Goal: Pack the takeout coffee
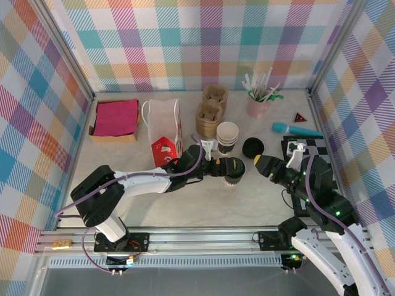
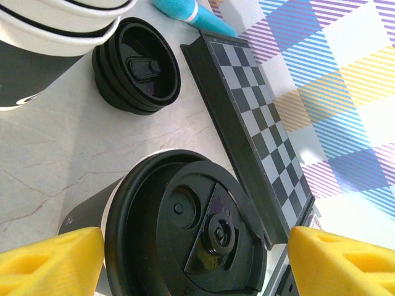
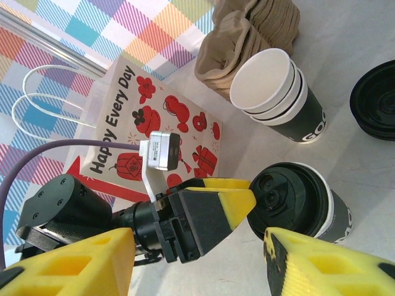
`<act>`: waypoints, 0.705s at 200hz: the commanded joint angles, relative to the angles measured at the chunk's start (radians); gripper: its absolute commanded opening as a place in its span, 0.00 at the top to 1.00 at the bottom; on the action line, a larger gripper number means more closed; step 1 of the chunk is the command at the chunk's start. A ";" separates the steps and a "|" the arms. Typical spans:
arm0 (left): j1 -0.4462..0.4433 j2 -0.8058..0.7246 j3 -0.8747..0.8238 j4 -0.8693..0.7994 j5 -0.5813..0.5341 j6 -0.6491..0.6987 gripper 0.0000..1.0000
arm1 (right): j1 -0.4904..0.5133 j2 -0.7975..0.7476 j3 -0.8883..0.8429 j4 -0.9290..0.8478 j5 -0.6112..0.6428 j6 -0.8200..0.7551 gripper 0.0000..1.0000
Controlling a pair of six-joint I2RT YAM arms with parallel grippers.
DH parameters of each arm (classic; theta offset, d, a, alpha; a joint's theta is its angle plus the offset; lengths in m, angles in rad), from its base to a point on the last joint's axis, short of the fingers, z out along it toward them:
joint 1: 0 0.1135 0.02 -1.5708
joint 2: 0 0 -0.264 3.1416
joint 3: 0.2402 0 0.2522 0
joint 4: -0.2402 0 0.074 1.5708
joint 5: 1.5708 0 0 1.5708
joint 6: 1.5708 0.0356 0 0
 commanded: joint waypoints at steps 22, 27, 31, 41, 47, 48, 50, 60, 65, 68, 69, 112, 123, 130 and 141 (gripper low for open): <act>-0.009 0.020 0.044 -0.025 -0.018 0.028 0.21 | -0.004 -0.013 0.001 0.006 -0.006 0.000 0.42; -0.009 0.018 0.043 -0.024 -0.019 0.029 0.21 | -0.003 -0.014 0.001 0.004 -0.005 -0.001 0.42; -0.009 0.018 0.043 -0.026 -0.021 0.030 0.21 | -0.003 -0.013 0.001 0.001 -0.001 -0.001 0.42; -0.009 0.012 0.043 -0.028 -0.027 0.034 0.21 | -0.003 -0.012 -0.002 -0.010 0.011 -0.001 0.41; -0.009 0.009 0.044 -0.033 -0.030 0.037 0.20 | -0.003 -0.010 -0.002 -0.018 0.020 0.000 0.41; -0.009 0.008 0.044 -0.035 -0.031 0.037 0.20 | -0.003 -0.009 -0.002 -0.020 0.021 0.000 0.41; -0.009 0.007 0.045 -0.036 -0.032 0.038 0.20 | -0.003 -0.009 -0.002 -0.024 0.025 0.000 0.41; -0.009 0.002 0.045 -0.048 -0.035 0.044 0.19 | -0.003 -0.001 0.001 -0.044 0.042 0.000 0.41; -0.009 -0.001 0.048 -0.052 -0.036 0.046 0.19 | -0.003 0.004 0.001 -0.054 0.049 0.000 0.41; -0.009 -0.004 0.047 -0.056 -0.037 0.047 0.19 | -0.003 0.006 0.003 -0.061 0.053 0.000 0.41; -0.009 -0.004 0.047 -0.056 -0.037 0.047 0.19 | -0.003 0.008 0.003 -0.063 0.055 0.000 0.41; 0.011 -0.074 -0.013 -0.036 -0.052 0.023 0.18 | -0.003 0.065 0.021 -0.121 0.087 -0.039 0.37; 0.016 -0.095 -0.030 -0.038 -0.059 0.021 0.18 | -0.003 0.096 0.033 -0.143 0.088 -0.048 0.35; 0.017 -0.107 -0.036 -0.045 -0.063 0.021 0.18 | -0.003 0.118 0.040 -0.155 0.087 -0.052 0.35; 0.019 -0.117 -0.042 -0.057 -0.064 0.018 0.20 | -0.004 0.154 0.045 -0.163 0.078 -0.058 0.35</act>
